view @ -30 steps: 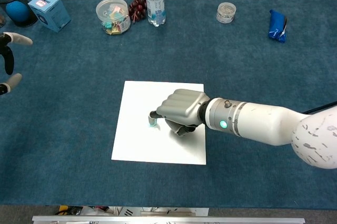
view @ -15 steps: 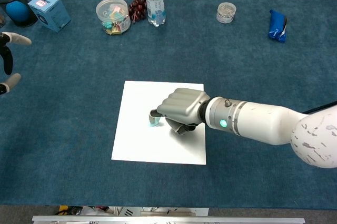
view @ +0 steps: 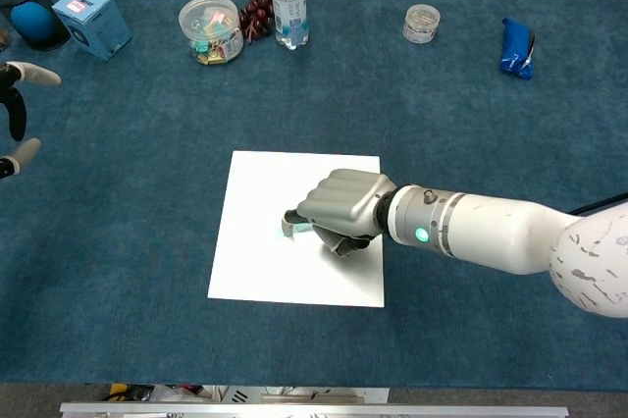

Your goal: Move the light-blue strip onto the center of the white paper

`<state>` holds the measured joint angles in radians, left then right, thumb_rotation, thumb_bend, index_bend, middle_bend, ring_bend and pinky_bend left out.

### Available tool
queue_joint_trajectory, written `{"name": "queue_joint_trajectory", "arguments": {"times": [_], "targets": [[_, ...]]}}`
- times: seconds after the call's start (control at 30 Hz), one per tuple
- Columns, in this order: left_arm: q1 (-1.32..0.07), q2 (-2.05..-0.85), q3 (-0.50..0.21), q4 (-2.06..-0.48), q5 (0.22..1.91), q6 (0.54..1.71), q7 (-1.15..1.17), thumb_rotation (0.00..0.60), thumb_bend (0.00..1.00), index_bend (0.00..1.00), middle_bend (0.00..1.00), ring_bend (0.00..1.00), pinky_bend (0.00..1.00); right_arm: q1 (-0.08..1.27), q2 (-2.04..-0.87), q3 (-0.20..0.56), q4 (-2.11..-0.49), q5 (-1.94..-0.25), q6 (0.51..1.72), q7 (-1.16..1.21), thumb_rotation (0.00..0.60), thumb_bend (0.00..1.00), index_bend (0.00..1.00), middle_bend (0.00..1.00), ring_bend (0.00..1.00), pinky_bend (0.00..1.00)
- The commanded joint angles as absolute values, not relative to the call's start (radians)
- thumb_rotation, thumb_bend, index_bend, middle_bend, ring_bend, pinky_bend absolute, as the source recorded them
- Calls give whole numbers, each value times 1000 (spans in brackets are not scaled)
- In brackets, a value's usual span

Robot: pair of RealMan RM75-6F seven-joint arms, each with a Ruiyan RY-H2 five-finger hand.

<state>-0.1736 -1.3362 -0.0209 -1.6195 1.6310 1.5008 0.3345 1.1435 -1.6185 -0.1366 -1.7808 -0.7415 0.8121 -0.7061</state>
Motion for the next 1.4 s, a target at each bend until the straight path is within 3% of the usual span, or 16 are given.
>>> {"name": "queue_joint_trajectory", "arguments": {"times": [0.03, 0.57, 0.93, 0.97, 1.13, 1.3, 1.4], "targets": [[-173, -1336, -22, -1619, 1631, 1502, 334, 600, 327, 247, 615, 635, 875, 1143, -1618, -136, -1782, -745, 815, -706, 600, 1000, 229, 1000, 1000, 1000], [-172, -1331, -25, -1623, 1629, 1506, 330, 600, 326, 247, 614, 634, 874, 1112, -1571, -110, -1819, -793, 844, -653, 600, 1000, 229, 1000, 1000, 1000], [-175, -1317, -54, -1616, 1596, 1509, 306, 600, 327, 247, 603, 627, 874, 989, -1338, -121, -1954, -952, 996, -557, 600, 987, 229, 1000, 1000, 1000], [-175, -1315, -57, -1616, 1592, 1509, 303, 600, 327, 247, 601, 626, 875, 975, -1317, -126, -1964, -964, 1012, -552, 600, 948, 229, 1000, 1000, 1000], [-177, -1309, -72, -1606, 1568, 1508, 280, 600, 326, 247, 584, 612, 866, 882, -1204, -153, -2002, -1028, 1115, -516, 600, 530, 229, 1000, 1000, 1000], [-180, -1309, -88, -1585, 1537, 1501, 248, 600, 326, 247, 552, 587, 813, 783, -1116, -177, -1999, -1074, 1211, -478, 600, 399, 229, 957, 984, 1000], [-182, -1308, -101, -1568, 1510, 1494, 218, 600, 327, 246, 516, 545, 725, 717, -1071, -190, -1984, -1090, 1260, -451, 600, 340, 229, 821, 865, 991]]}}
